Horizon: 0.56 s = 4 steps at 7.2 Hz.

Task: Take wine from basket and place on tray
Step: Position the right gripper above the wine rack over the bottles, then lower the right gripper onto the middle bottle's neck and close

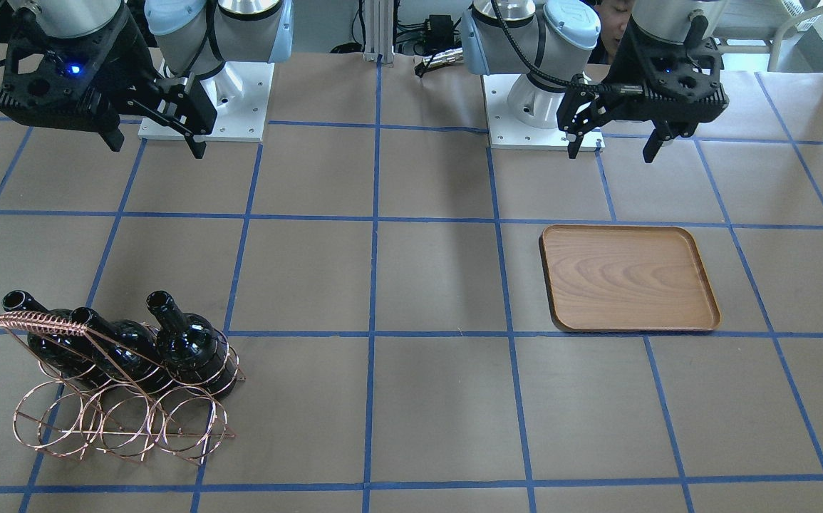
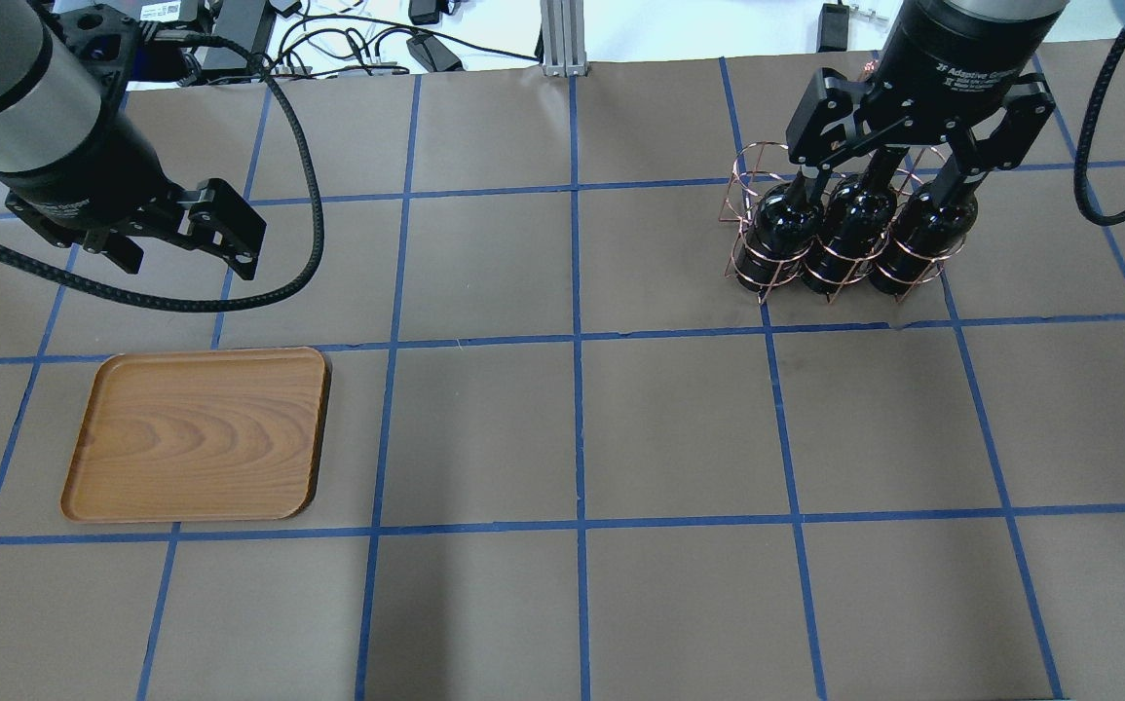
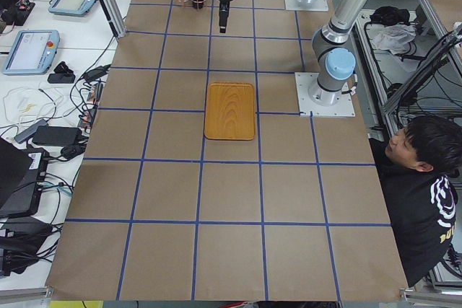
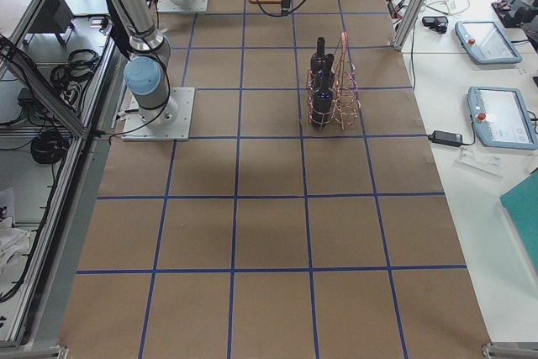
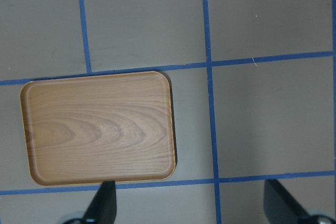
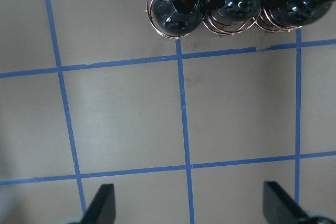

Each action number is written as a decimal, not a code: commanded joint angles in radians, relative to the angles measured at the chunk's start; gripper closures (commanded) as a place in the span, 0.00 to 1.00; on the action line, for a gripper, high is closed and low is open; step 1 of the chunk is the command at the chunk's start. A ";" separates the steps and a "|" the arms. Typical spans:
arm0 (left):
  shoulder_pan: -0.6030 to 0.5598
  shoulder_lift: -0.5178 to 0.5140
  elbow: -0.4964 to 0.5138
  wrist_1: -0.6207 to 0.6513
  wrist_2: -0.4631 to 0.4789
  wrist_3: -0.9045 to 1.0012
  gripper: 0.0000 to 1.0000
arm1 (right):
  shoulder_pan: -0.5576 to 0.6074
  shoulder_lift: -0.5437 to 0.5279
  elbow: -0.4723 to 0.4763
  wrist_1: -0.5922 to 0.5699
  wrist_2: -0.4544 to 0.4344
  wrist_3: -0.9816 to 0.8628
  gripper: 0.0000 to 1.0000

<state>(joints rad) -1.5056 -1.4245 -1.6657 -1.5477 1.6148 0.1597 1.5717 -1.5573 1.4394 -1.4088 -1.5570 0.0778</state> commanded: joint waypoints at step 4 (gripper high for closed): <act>-0.027 0.013 0.001 -0.025 -0.033 -0.002 0.00 | -0.180 0.230 -0.046 -0.205 0.008 -0.145 0.00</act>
<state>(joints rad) -1.5314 -1.4137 -1.6644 -1.5628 1.6052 0.1592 1.4028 -1.3766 1.4188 -1.5662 -1.5486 -0.0609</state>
